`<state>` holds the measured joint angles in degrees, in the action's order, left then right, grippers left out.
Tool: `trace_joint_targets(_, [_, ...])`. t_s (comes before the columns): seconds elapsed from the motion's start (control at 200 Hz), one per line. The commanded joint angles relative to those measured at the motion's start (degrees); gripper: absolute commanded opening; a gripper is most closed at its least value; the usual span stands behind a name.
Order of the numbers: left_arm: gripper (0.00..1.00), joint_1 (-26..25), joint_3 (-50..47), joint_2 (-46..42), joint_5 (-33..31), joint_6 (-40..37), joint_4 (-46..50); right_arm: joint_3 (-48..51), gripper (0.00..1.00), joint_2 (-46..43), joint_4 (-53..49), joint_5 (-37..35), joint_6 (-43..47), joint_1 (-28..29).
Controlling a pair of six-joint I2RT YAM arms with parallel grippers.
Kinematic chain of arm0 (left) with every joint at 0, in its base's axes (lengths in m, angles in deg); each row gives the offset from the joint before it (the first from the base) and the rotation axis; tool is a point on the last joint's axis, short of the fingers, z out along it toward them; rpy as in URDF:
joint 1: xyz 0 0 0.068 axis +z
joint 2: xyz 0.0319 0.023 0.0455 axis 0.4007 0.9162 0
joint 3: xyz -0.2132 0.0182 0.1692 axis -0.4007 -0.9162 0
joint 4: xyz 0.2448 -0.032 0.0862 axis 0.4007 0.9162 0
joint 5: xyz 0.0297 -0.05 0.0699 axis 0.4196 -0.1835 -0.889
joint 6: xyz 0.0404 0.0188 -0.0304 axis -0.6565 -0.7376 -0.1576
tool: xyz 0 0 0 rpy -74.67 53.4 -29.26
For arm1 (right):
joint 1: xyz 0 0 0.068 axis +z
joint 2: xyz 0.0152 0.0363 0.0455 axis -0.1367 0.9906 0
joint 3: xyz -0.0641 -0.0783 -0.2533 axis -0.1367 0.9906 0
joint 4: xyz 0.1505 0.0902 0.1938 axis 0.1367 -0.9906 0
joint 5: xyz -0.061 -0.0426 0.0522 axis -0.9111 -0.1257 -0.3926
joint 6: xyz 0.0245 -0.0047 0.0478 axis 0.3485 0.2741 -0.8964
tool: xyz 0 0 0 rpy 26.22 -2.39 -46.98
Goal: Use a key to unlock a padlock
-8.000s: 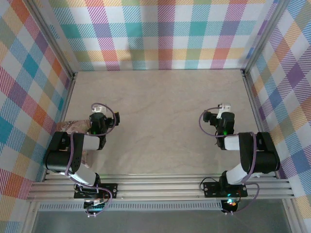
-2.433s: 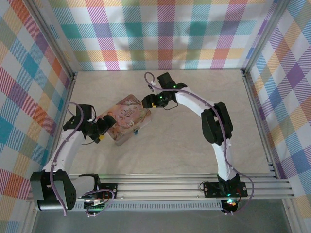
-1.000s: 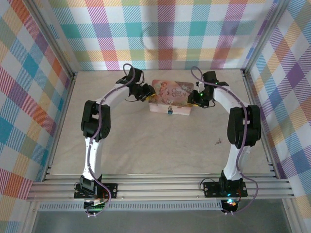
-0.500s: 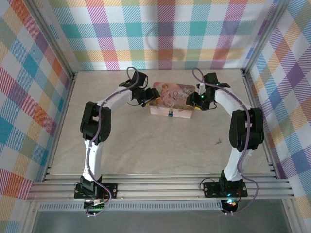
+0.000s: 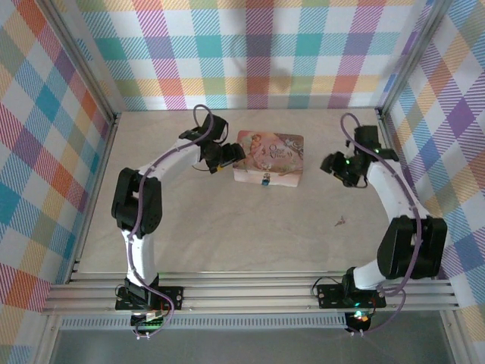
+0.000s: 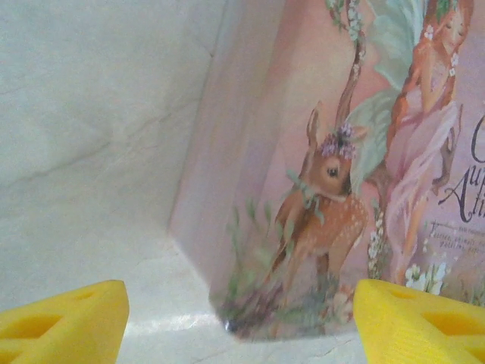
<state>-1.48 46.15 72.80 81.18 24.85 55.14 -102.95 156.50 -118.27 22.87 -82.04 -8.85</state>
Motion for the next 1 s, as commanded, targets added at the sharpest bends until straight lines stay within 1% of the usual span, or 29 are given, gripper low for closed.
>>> trace_joint_targets(0.0, [0.78, -0.6, -3.37, -3.8, -4.1, -0.94, 1.87, 6.64, 0.52, -3.04, -6.06, -3.63, -0.82, -1.53])
trace_joint_targets(0.05, [0.78, -0.72, -5.01, -4.37, -4.77, 0.56, 1.65, 9.02, 0.51, -4.0, -6.3, -4.19, 0.02, -1.58])
trace_joint_targets(0.12, [0.78, -0.89, -7.66, -4.94, -2.53, 0.86, -0.4, 11.52, 0.51, -4.18, -6.14, -4.48, 0.04, -1.56])
trace_joint_targets(0.27, [0.78, -1.61, -11.15, -5.65, -0.33, 0.44, -1.51, 13.26, 0.45, -1.05, -5.34, -3.71, -1.62, -1.62])
trace_joint_targets(0.425, [0.77, -1.87, -11.52, -5.83, -0.24, -0.35, 0.0, 13.53, 0.41, 2.17, -5.45, -8.19, -2.86, -1.57])
trace_joint_targets(0.63, [0.77, -1.97, -12.58, -6.4, -1.03, -0.73, -0.18, 13.7, 0.41, 5.26, -4.25, -13.16, -3.99, -1.59])
trace_joint_targets(0.8, [0.76, -1.95, -12.27, -6.65, -1.18, -1.07, 0.17, 12.92, 0.4, 8.63, -3.14, -13.89, -4.18, -1.58])
trace_joint_targets(0.995, [0.76, -1.94, -12.41, -7.42, -2.52, -1.82, 1.05, 13.65, 0.39, 11.33, -1.84, -12.38, -4.25, -1.58])
